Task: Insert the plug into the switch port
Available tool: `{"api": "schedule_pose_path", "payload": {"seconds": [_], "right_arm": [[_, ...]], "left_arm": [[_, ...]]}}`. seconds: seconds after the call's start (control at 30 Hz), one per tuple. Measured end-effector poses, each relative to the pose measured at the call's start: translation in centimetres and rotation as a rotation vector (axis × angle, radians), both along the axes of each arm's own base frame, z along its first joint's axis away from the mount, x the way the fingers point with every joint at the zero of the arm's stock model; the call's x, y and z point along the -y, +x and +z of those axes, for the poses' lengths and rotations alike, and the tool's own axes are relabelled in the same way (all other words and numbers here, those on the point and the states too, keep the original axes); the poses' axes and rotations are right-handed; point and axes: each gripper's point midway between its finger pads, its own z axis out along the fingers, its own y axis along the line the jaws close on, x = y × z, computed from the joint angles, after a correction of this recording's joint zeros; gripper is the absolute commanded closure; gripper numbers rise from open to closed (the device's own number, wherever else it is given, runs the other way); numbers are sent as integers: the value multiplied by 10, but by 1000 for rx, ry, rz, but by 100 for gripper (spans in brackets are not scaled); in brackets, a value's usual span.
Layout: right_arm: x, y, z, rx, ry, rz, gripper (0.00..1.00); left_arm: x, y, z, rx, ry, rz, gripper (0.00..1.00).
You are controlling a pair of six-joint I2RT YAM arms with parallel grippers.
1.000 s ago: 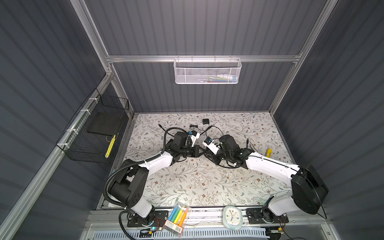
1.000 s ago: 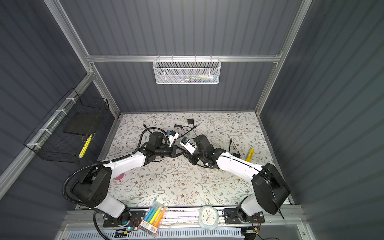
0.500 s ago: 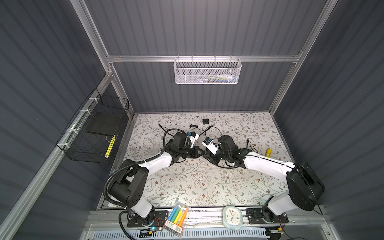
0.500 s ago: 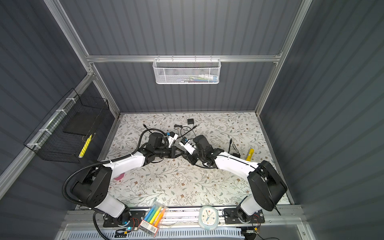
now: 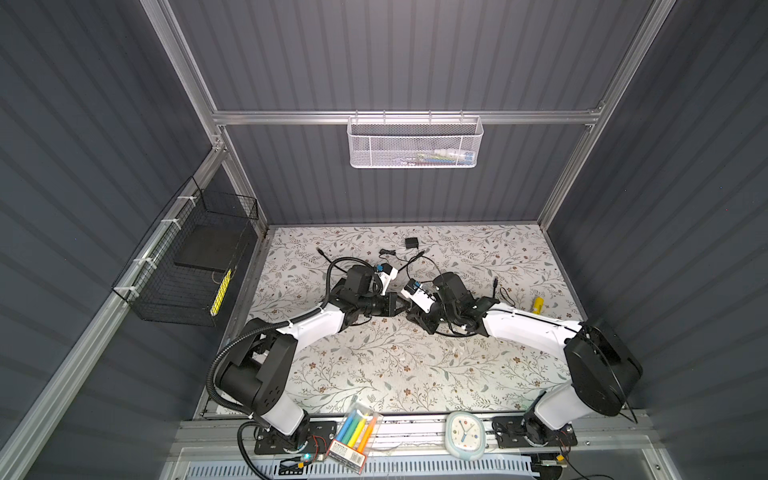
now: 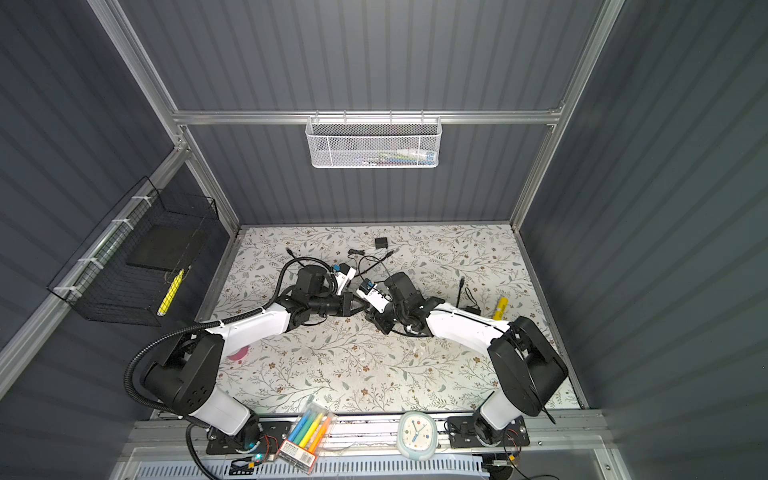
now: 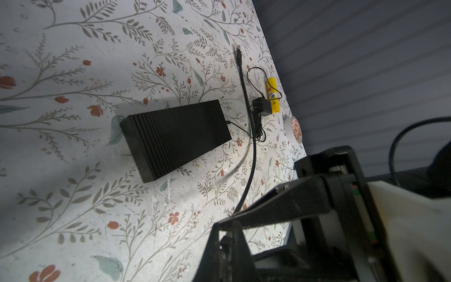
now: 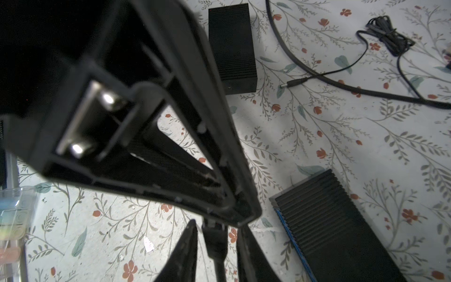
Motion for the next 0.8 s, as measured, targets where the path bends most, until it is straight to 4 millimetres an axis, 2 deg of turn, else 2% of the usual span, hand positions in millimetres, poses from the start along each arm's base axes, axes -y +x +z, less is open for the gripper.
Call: {"api": "schedule_pose_path", "payload": {"seconds": [0.3,0.8], "right_arm": [[1,-1,-6,-12,-13,4,87],[2,2,-3,3,-14,-13,76]], "left_arm": [[1,-1,1,0,-5,-6,100],[2,1,3,12,-13,-7,100]]}}
